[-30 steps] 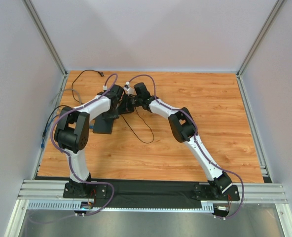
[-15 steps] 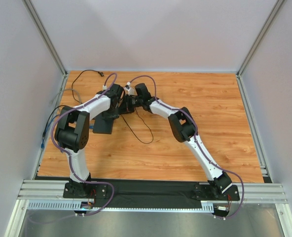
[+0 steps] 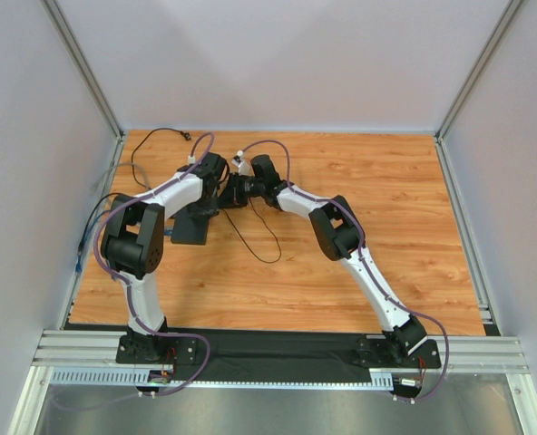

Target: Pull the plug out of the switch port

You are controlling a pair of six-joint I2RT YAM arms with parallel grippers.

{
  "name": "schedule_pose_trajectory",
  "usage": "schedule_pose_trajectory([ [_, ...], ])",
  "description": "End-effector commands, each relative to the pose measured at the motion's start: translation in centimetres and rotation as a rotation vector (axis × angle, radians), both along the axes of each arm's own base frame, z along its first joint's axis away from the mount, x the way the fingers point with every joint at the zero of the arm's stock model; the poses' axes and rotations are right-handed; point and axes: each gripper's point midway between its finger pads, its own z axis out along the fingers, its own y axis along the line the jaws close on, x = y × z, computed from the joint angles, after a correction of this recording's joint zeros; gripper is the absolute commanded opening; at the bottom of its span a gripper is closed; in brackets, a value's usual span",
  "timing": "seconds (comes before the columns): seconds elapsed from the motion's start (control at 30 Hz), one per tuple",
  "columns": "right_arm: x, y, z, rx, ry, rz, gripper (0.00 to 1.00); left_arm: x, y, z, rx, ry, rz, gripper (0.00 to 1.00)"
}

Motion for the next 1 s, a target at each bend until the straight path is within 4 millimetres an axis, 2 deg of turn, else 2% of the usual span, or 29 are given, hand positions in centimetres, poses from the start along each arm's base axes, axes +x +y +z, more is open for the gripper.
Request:
schedule_pose_trajectory([
  [0.0,-0.4,-1.7,-0.5,-0.024,0.064,0.017,0.00,1.7,0.3,-2.5,-0.056,-0.032,0.082,0.41],
  [0.57,0.1,-3.4,-2.7,-0.185,0.052,-0.054,0.00,1.7,0.3,-2.6,-0.052,-0.020,0.081,0.41],
  [0.97,-0.4,-2.1,0.6,-0.032,-0.003,0.009,0.00,1.7,0.3,-2.5,-0.054,-0.033,0.070,0.40],
])
